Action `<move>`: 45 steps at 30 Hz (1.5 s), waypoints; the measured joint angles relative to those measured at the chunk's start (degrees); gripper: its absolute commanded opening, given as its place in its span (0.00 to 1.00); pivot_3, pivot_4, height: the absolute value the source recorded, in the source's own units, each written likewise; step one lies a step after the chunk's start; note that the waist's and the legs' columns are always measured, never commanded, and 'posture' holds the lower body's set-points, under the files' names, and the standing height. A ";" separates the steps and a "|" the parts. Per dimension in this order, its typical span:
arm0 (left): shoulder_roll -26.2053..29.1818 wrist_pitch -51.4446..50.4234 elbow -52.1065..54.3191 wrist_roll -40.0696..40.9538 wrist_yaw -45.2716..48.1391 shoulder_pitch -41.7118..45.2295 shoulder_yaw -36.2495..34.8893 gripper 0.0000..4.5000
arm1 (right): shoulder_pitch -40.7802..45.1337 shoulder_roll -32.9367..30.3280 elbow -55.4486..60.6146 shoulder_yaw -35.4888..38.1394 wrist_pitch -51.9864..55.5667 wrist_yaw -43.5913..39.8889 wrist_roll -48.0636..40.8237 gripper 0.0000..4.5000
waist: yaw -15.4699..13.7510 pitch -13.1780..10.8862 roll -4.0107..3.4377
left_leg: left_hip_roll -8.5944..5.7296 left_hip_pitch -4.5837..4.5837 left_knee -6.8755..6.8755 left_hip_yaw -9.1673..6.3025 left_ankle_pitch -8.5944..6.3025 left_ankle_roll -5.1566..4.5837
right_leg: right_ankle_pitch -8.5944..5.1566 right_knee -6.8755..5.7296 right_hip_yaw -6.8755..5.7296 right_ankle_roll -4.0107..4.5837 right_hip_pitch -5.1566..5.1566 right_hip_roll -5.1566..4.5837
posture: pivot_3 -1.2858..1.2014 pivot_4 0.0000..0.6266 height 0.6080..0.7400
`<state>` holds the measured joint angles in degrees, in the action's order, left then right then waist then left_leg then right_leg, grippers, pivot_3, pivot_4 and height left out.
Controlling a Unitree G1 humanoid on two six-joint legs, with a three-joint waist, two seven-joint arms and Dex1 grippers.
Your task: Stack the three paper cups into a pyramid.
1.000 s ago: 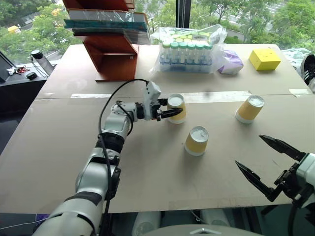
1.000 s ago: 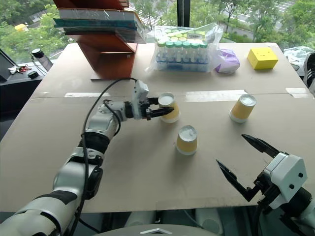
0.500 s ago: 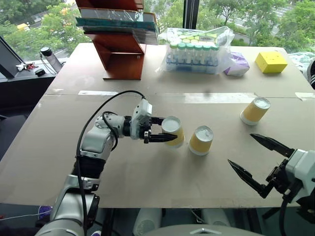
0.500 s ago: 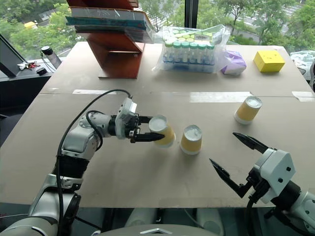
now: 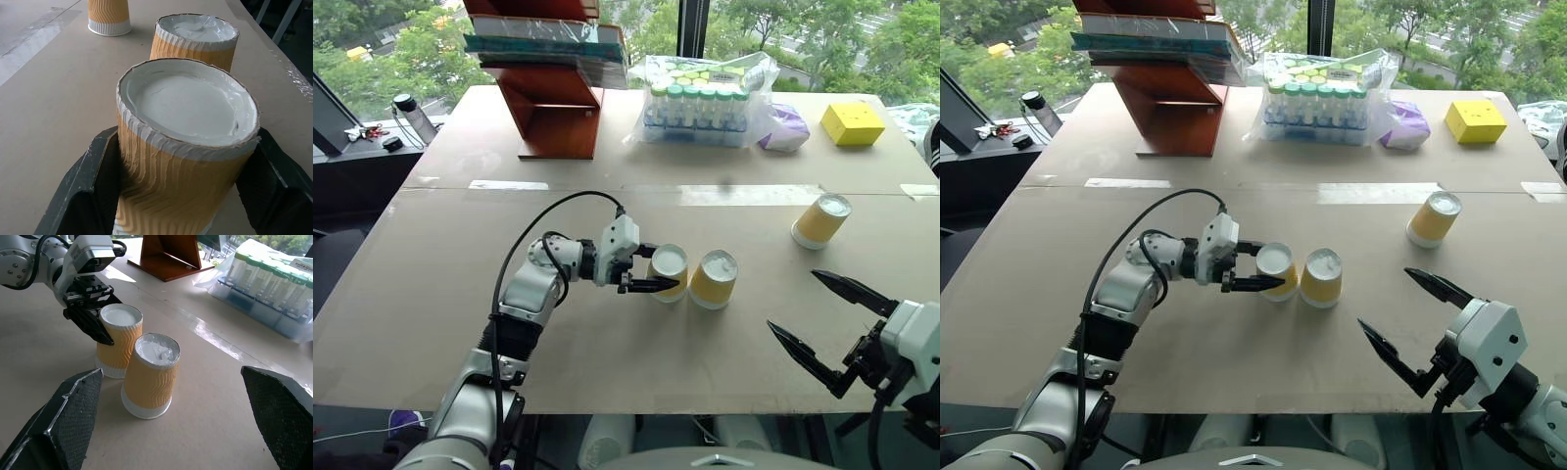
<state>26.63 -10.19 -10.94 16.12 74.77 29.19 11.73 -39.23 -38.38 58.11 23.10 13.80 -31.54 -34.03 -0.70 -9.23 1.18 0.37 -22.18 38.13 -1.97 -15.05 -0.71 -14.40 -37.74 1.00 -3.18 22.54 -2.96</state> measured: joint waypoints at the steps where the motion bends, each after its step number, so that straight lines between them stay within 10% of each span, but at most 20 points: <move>1: 0.04 -0.16 0.03 0.05 0.01 0.00 0.00 0.58 | -0.18 0.00 0.00 -0.07 -0.27 0.08 0.01 1.00 | 0.00 0.00 0.00 | 0.00 0.00 0.00 0.00 0.00 0.00 | 0.00 0.00 0.00 0.00 0.00 0.00 | 0.52 0.24 1.00; 6: 1.24 -0.70 0.30 0.41 0.42 -0.46 -0.02 0.99 | -0.56 -0.01 0.00 -0.19 -0.72 0.82 0.02 1.00 | 0.08 0.00 0.00 | 0.01 0.00 0.00 -0.01 0.00 0.00 | 0.00 -0.01 0.00 0.01 0.00 0.00 | 0.52 0.24 1.00; 32: 11.05 -18.94 29.23 30.68 -6.86 -13.96 -22.13 0.99 | 51.35 9.18 -42.44 -8.79 20.12 22.59 13.30 1.00 | 1.51 -0.09 -0.12 | 0.01 0.00 -0.06 -0.01 0.00 0.00 | 0.01 -0.05 0.09 0.02 0.09 -0.04 | 0.52 0.24 1.00; 43: 11.42 -21.36 32.46 32.43 -10.76 -16.33 -22.54 0.99 | 58.58 11.95 -55.28 -9.23 18.30 21.83 15.72 1.00 | 1.49 -0.11 -0.16 | 0.00 0.01 -0.24 0.03 0.00 0.00 | 0.01 -0.05 0.12 0.03 0.19 -0.05 | 0.52 0.24 1.00; 45: 11.41 -20.89 32.45 32.41 -10.77 -16.71 -22.55 1.00 | 58.71 12.14 -56.02 -9.22 17.89 21.36 15.66 0.81 | 1.46 -0.11 -0.16 | 0.00 0.00 -0.24 0.04 0.00 0.00 | 0.01 -0.04 0.12 0.03 0.18 -0.05 | 0.52 0.24 1.00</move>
<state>38.04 -31.07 21.51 48.53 64.00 12.48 -10.81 19.48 -26.24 2.10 13.88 31.69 -10.19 -18.37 0.75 -9.35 1.02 0.38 -22.17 37.89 -1.93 -15.05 -0.71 -14.39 -37.78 1.12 -3.15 22.72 -3.01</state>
